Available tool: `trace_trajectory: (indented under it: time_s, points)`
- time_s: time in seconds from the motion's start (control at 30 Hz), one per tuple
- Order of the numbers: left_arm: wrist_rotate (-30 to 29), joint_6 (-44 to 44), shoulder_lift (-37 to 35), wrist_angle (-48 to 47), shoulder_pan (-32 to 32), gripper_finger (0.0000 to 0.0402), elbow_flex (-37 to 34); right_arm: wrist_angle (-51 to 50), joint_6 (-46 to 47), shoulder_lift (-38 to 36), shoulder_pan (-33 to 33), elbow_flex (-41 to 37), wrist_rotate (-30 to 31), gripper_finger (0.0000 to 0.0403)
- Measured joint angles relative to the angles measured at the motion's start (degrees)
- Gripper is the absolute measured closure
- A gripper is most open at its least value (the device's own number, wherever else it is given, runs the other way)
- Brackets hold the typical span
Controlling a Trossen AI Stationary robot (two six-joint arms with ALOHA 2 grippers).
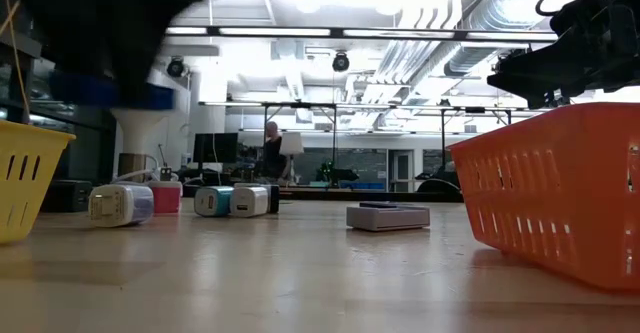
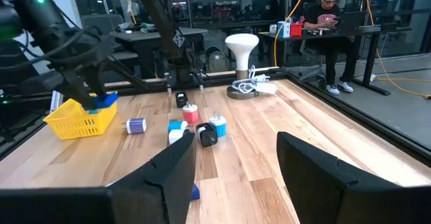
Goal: Pick & Place Office items
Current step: Put the blue digital clock into the yellow bin
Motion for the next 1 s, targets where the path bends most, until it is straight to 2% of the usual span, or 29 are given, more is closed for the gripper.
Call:
trace_trajectory:
  time_s: [0.43, 0.73, 1.0]
  points:
    - [1.5, -12.9, -2.3, -2.9, -10.5, 0.0244, 0.0, 0.0, 0.0, 0.0, 0.0, 0.0, 0.0, 0.0208]
    - [5.1, -10.4, -1.4, -1.8, -11.7, 0.0244, -0.4, 0.0, 0.0, 0.0, 0.0, 0.0, 0.0, 0.0208]
    - [6.1, -7.4, 1.5, -2.0, -11.1, 0.0244, -0.4, 0.0, 0.0, 0.0, 0.0, 0.0, 0.0, 0.0208]
